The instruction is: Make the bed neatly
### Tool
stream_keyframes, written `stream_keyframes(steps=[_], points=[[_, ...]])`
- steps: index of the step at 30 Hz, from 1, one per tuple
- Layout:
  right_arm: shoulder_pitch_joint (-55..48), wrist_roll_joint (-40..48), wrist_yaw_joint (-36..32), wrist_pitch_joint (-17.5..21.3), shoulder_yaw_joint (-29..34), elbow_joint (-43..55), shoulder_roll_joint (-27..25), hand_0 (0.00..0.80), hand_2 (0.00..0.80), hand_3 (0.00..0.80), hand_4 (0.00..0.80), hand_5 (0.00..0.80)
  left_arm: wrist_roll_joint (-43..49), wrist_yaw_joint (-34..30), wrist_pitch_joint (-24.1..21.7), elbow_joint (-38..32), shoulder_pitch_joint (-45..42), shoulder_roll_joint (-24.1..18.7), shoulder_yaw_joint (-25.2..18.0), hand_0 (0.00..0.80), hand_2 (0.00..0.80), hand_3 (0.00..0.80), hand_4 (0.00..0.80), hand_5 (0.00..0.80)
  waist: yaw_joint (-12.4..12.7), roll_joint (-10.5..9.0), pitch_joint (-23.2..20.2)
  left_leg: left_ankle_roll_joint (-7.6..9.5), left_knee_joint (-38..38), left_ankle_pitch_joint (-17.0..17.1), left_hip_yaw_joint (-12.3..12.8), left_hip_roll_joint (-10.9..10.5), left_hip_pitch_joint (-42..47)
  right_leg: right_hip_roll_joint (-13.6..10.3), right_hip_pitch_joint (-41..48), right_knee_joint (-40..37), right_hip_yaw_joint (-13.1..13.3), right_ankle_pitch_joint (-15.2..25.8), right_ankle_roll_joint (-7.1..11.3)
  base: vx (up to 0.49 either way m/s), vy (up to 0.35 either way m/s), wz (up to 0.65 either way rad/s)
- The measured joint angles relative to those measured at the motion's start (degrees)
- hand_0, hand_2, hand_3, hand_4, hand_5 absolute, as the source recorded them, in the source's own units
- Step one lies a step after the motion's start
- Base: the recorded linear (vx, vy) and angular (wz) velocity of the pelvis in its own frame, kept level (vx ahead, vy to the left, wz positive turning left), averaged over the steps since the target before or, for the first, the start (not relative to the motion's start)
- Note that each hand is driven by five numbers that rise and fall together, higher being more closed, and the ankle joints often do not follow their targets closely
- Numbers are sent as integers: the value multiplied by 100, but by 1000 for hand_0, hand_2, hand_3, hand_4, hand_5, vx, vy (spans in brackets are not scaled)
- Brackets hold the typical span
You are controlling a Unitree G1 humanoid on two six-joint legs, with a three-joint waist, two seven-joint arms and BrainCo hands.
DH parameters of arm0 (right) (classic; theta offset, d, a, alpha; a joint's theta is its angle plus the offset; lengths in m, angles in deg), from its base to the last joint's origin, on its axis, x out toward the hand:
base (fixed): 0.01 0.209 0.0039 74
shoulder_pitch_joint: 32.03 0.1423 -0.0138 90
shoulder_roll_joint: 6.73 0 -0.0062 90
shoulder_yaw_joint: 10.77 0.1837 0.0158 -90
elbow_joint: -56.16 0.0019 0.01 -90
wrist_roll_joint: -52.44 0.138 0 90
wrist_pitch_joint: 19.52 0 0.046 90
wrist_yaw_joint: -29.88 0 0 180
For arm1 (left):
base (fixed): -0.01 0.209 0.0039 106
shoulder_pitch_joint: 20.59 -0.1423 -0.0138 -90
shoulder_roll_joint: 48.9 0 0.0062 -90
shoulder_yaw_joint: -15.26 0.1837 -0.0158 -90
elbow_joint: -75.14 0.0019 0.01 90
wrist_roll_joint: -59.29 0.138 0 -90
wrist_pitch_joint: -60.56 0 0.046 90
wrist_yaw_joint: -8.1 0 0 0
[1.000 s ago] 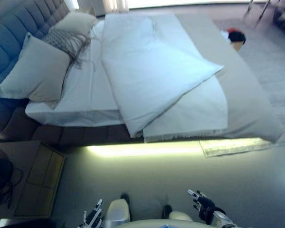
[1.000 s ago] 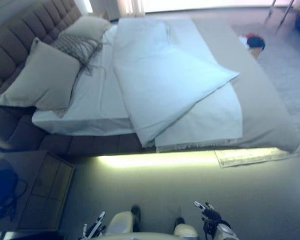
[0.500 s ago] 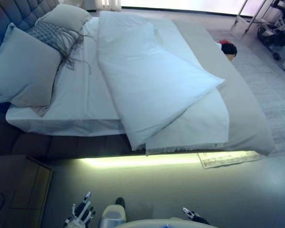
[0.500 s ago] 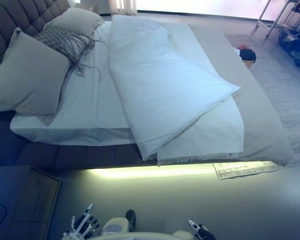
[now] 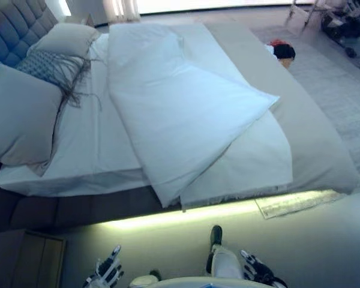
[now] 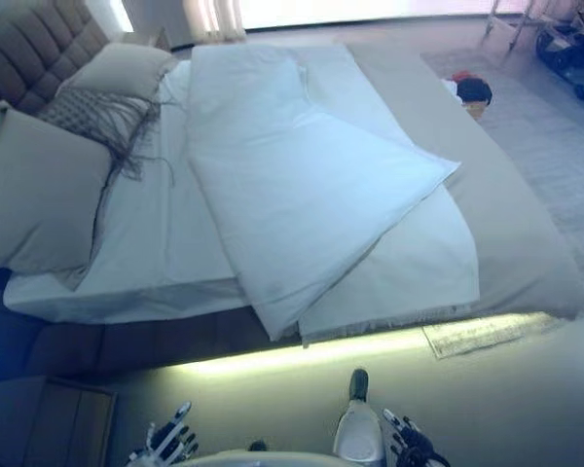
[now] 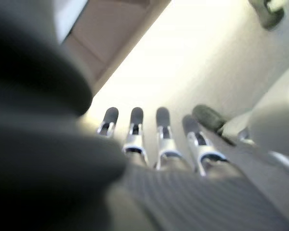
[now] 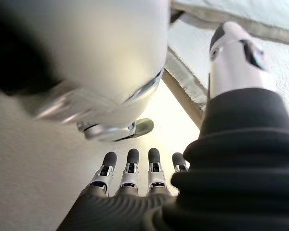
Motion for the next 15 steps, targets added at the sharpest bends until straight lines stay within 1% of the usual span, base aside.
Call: stream_keyframes(steps=[1, 2, 3, 4, 5, 7, 8, 9, 10, 11, 12, 13, 14, 15], points=[[29, 0, 25, 1, 0, 2, -25, 0, 0, 0, 0, 0, 45, -1, 36, 0, -30, 61, 0, 0, 0, 0, 0, 0, 7, 47, -5, -11, 173, -37, 6, 10, -20, 102, 58, 38, 9, 32, -53, 303, -161, 27], [92, 5, 24, 14, 1, 20, -60, 0, 0, 0, 0, 0, 54, 9, 73, -1, -35, 114, 2, 0, 0, 0, 0, 0, 1, 66, -6, 20, 277, -70, 23, -52, -26, 187, 127, 69, 4, 47, -207, 376, -189, 25], [144, 11, 24, 69, 1, 16, -91, 0, 0, 0, 0, 0, 56, 12, 86, 18, -58, 159, -11, 0, 0, 0, 0, 0, 0, 98, -15, 124, 419, -234, 119, -15, -29, 274, 154, 194, -12, -66, -390, 328, -160, 28], [156, 15, 23, 109, 4, 18, -102, 0, 0, 0, 0, 0, 58, 15, 105, 28, -35, 179, -8, 0, 0, 0, 0, 0, -2, 60, -26, 110, 510, -248, 101, 4, -21, 304, 139, 327, -6, -101, -615, 324, -152, 19], [226, 12, 27, 115, 1, 57, -140, 0, 0, 0, 0, 0, 58, 12, 111, 36, -41, 215, -9, 0, 0, 0, 0, 0, 31, 67, -32, 90, 679, -245, 92, 48, -38, 337, 137, 426, -59, -206, -803, 305, -124, 3], [348, 8, 23, 115, -8, 76, -138, 0, 0, 0, 0, 0, 59, 13, 127, 108, -13, 204, -14, 0, 0, 0, 0, 0, 58, -108, -8, -119, 1626, -124, 75, 19, -430, 288, 362, 126, -46, -213, -823, 309, 0, -19], [431, -3, 24, 117, -29, 127, -154, 0, 0, 0, 0, 0, 56, 17, 79, 150, -73, 204, -62, 0, 0, 0, 0, 0, 179, -106, -40, -213, 2252, -107, 12, 96, -733, 310, 483, -11, -118, -314, -674, 288, 177, -24], [453, -7, 37, 118, -81, 93, -151, 0, 0, 0, 0, 0, 56, 18, 84, 162, -21, 146, -99, 0, 0, 0, 0, 0, 182, -177, 53, -262, 2959, -63, 27, 104, -1098, 269, 666, -229, -158, -163, -914, 258, 283, -22], [464, -10, 40, 116, -162, 91, -151, 0, 0, 0, 0, 0, 54, 20, 75, 157, -41, 162, -145, 0, 0, 0, 0, 0, 247, -227, 88, -339, 2959, -144, 40, 63, -1201, 212, 765, -333, -142, 6, -1075, 256, 321, -17], [446, -8, 40, 116, -193, 89, -207, 0, 0, 0, 0, 0, 46, 18, 90, 162, -29, 224, -128, 0, 0, 0, 0, 0, 299, -165, 87, -346, 2501, -150, 101, 56, -1254, 210, 728, -344, -151, 4, -1063, 263, 319, -20], [418, -5, 38, 115, -209, 89, -267, 0, 0, 0, 0, 0, 42, 15, 96, 163, 20, 248, -75, 0, 0, 0, 0, 0, 319, -98, 114, -323, 2030, -132, 131, -8, -1273, 207, 710, -349, -149, 1, -1058, 268, 259, -10], [466, 2, 36, 116, -289, 93, -280, 0, 0, 0, 0, 0, 40, 32, 90, 203, 65, 254, 1, 0, 0, 0, 0, 0, 311, -50, 132, -291, 1534, -72, 215, -94, -1416, 214, 737, -546, -151, -28, -1014, 259, 201, -7], [488, 20, 33, 116, -318, 85, -310, 0, 0, 0, 0, 0, 42, 46, 88, 230, 113, 314, 47, 0, 0, 0, 0, 0, 366, 109, 85, -169, 1037, -28, 223, -100, -1576, 381, 854, -841, -129, -123, -745, 289, 178, -24], [546, 81, 21, 107, -290, 75, -414, 0, 0, 0, 0, 0, 43, 73, 81, 233, 183, 418, 91, 0, 0, 0, 0, 0, 529, 536, 133, -375, 699, 27, 151, 222, -1742, 665, 591, 124, -159, -418, -997, 287, 179, -39]])
